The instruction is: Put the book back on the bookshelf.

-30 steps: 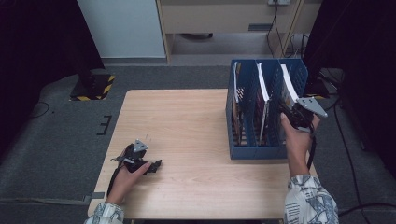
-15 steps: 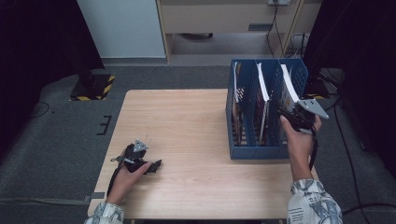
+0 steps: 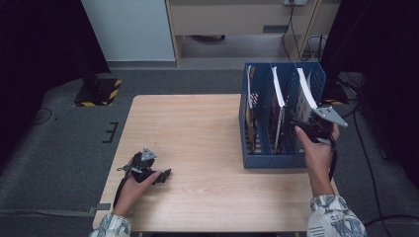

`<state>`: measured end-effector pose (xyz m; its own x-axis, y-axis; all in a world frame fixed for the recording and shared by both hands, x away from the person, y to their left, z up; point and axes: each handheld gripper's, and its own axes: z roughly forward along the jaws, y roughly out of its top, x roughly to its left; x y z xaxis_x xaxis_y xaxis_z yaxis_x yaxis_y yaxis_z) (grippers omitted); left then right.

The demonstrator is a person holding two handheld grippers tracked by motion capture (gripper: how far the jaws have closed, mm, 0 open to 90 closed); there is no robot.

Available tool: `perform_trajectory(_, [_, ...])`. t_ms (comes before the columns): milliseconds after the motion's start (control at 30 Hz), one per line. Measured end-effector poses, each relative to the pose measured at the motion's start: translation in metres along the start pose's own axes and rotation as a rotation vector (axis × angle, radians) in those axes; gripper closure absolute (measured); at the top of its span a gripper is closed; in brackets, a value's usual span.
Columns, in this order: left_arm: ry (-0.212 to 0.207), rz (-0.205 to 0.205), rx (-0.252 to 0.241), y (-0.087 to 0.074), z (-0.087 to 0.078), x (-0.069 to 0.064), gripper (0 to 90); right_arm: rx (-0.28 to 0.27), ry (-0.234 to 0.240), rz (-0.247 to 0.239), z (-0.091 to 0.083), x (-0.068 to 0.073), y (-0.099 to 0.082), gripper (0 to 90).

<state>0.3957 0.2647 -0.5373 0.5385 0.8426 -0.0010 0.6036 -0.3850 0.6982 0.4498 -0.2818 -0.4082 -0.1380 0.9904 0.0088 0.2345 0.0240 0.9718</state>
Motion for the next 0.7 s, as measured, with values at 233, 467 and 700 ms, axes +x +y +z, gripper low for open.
perform_trajectory(233, [0.000,0.000,0.000,0.000,0.000,0.000,0.0,0.015,0.021,0.001,-0.004,0.001,-0.005,8.4])
perform_trajectory(467, [0.000,0.000,0.000,0.000,0.000,0.000,0.0,0.038,0.039,0.005,-0.009,0.001,-0.007,6.0])
perform_trajectory(700, [0.000,0.000,0.000,0.000,0.000,0.000,0.0,0.049,0.046,-0.003,-0.013,0.003,-0.010,5.2])
